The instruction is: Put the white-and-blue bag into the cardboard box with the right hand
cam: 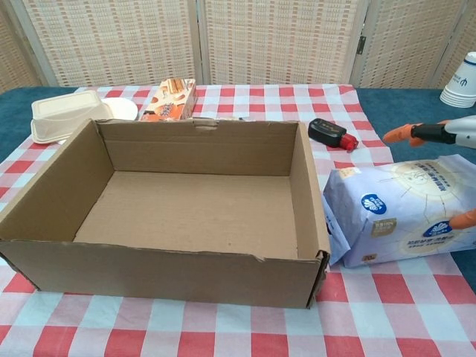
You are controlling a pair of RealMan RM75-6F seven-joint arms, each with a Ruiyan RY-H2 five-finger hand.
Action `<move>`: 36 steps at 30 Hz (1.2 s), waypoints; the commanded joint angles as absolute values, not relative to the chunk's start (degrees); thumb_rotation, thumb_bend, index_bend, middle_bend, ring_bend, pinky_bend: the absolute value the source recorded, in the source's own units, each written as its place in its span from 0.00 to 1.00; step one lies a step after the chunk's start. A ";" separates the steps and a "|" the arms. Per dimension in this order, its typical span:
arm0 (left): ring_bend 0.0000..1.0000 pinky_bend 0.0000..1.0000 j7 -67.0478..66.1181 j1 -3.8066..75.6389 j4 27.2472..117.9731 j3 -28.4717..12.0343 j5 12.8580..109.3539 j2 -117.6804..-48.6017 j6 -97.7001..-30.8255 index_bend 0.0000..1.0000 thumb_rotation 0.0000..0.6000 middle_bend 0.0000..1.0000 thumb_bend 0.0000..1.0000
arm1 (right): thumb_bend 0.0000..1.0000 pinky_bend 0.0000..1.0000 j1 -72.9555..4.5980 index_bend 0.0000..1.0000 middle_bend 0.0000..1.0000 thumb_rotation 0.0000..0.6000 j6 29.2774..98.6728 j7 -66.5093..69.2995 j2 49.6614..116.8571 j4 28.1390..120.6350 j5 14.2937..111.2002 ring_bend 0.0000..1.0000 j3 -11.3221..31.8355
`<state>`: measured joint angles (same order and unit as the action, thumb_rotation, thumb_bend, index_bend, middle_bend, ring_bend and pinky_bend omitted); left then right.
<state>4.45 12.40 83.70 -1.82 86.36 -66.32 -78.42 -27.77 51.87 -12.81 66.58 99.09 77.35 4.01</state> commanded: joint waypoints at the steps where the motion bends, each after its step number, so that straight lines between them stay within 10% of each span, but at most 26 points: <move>1: 0.00 0.07 4.77 12.38 83.66 -1.90 86.33 -66.19 -78.49 0.00 1.00 0.00 0.20 | 0.00 0.00 -28.68 0.00 0.00 1.00 50.63 -13.45 67.88 98.06 76.25 0.00 3.87; 12: 0.00 0.07 5.94 12.38 83.45 -1.94 86.39 -65.90 -78.47 0.00 1.00 0.00 0.20 | 0.00 0.01 -30.82 0.00 0.01 1.00 48.15 -14.94 70.97 95.23 73.04 0.00 3.04; 23: 0.00 0.07 5.92 12.44 83.43 -1.90 86.42 -65.99 -78.34 0.00 1.00 0.00 0.20 | 0.00 0.34 -30.63 0.27 0.21 1.00 50.62 -14.51 72.61 92.97 73.45 0.19 2.63; 36: 0.00 0.07 5.86 12.54 83.42 -1.94 86.23 -66.11 -78.07 0.00 1.00 0.00 0.20 | 0.00 0.41 -29.46 0.37 0.26 1.00 55.16 -15.69 68.75 96.82 75.22 0.25 2.37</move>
